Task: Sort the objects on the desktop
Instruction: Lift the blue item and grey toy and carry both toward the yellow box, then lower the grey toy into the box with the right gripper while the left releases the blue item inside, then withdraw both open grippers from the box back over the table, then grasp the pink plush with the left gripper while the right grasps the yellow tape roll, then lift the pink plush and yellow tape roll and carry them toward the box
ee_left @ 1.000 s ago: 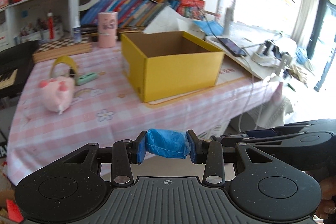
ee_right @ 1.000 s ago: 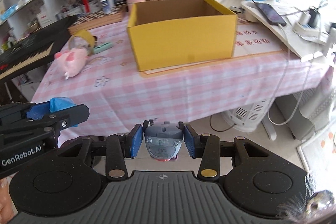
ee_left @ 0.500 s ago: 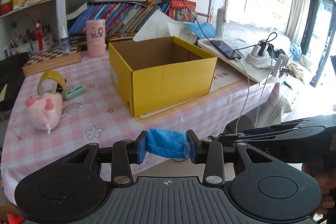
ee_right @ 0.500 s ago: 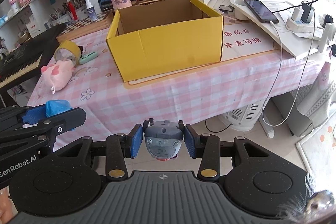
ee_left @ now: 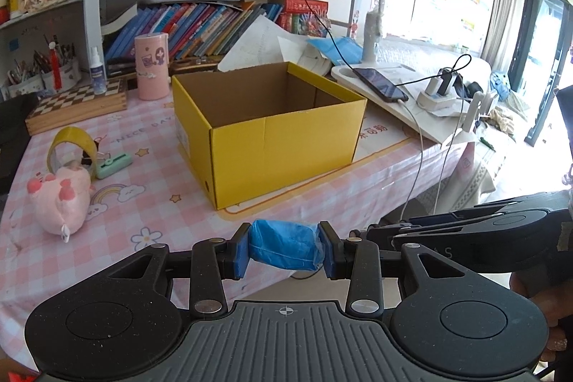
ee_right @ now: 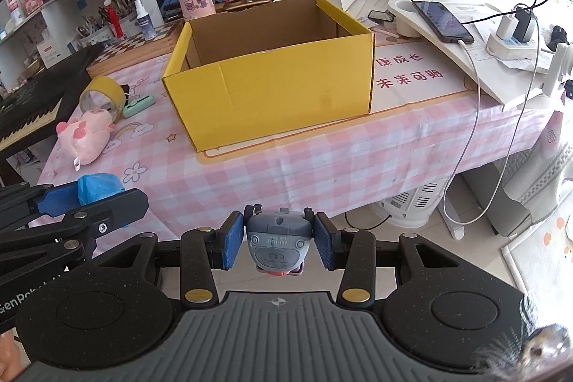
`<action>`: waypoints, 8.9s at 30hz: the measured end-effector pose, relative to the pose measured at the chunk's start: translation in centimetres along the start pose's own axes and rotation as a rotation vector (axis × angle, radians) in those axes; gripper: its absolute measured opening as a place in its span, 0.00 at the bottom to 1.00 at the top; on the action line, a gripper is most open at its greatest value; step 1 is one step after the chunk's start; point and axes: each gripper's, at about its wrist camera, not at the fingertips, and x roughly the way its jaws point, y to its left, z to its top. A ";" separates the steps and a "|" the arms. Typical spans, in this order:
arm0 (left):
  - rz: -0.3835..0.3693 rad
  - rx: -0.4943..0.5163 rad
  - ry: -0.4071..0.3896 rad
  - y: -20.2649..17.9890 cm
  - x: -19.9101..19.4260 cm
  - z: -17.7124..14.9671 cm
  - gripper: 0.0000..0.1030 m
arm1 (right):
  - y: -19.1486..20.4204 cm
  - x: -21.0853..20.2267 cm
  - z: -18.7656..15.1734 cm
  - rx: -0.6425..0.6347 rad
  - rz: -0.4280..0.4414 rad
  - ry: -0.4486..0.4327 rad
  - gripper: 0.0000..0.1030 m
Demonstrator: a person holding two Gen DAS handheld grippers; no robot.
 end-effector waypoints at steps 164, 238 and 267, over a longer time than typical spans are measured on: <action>0.558 -0.336 0.071 9.3 -7.2 -6.5 0.89 | 11.7 2.2 -2.2 -0.397 0.219 0.028 0.62; 0.471 -0.256 0.160 23.5 11.1 2.5 0.71 | 22.2 20.1 15.5 -0.480 0.307 0.001 0.62; 0.629 -0.476 0.081 26.1 3.4 1.6 0.69 | 24.0 23.2 17.0 -0.449 0.429 0.011 0.05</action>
